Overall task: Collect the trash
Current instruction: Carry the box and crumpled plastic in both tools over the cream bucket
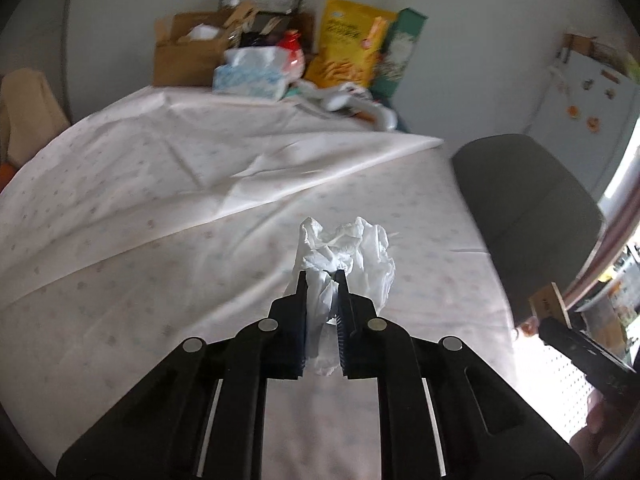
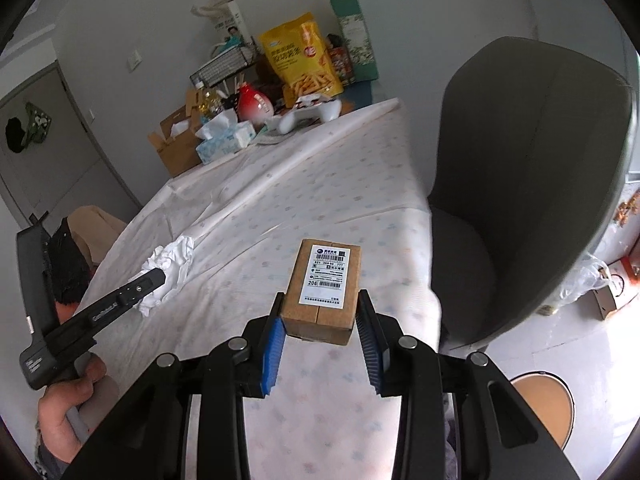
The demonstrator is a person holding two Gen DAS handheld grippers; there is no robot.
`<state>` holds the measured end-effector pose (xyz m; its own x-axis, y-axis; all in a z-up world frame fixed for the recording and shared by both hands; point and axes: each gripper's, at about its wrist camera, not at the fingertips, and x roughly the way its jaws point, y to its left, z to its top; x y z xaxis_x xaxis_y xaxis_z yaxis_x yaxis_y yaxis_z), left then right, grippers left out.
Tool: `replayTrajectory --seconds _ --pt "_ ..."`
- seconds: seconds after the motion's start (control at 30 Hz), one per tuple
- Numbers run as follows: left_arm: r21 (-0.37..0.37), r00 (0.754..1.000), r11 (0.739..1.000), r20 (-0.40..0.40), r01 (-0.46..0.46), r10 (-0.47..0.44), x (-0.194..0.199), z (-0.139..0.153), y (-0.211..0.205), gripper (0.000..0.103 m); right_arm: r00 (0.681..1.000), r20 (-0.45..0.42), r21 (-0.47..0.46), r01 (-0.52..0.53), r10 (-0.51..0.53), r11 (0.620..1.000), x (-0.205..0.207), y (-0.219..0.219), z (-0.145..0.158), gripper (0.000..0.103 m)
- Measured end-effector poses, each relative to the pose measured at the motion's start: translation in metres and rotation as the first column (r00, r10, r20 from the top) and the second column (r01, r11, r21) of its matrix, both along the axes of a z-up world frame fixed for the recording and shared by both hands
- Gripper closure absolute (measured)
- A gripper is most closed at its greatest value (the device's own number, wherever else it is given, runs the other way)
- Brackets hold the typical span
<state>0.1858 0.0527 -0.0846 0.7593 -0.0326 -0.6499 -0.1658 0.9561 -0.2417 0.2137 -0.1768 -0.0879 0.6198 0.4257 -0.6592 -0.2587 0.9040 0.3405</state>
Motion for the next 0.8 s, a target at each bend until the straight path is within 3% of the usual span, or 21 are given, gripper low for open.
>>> replayTrajectory --seconds 0.43,0.8 --pt "0.006 0.986 0.988 0.059 0.156 -0.156 -0.019 0.018 -0.08 0.09 0.994 0.014 -0.017 0.112 -0.112 0.994 -0.027 -0.052 0.006 0.069" --pt "0.003 0.959 0.96 0.05 0.279 -0.279 -0.018 0.012 -0.14 0.09 0.972 -0.002 -0.062 0.233 -0.234 0.97 -0.045 -0.111 -0.004 0.069"
